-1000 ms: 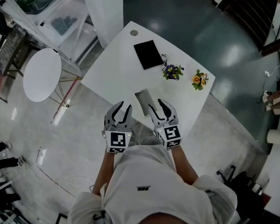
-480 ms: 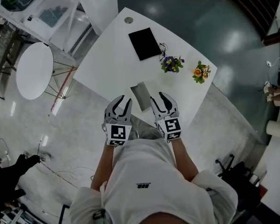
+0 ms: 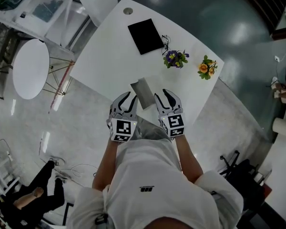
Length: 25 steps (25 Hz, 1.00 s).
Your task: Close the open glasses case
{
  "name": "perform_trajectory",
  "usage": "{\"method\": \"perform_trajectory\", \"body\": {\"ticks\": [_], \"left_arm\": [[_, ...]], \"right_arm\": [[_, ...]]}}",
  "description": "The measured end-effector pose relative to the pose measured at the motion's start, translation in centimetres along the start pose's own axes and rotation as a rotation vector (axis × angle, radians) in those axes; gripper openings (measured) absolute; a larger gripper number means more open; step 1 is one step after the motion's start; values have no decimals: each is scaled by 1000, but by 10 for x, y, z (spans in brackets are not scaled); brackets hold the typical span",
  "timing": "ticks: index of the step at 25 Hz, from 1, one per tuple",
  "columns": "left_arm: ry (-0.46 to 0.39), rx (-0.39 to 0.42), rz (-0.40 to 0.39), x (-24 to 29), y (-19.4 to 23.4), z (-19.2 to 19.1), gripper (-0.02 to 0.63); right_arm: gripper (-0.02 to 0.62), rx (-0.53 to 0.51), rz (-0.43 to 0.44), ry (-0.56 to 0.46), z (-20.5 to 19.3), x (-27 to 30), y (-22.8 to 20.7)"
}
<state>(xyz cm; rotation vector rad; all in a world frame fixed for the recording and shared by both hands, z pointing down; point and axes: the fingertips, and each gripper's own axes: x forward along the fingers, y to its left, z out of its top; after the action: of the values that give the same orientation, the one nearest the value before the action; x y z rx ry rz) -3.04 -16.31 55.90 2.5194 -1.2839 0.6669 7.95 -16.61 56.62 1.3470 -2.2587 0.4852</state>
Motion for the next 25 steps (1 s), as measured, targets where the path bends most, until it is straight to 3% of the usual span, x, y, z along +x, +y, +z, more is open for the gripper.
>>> {"method": "perform_trajectory", "body": {"ticks": [25], "left_arm": [[141,-16,-114,66,-40,-51,114]], "right_arm": [[156,30,24,129,-59,40,-25]]}}
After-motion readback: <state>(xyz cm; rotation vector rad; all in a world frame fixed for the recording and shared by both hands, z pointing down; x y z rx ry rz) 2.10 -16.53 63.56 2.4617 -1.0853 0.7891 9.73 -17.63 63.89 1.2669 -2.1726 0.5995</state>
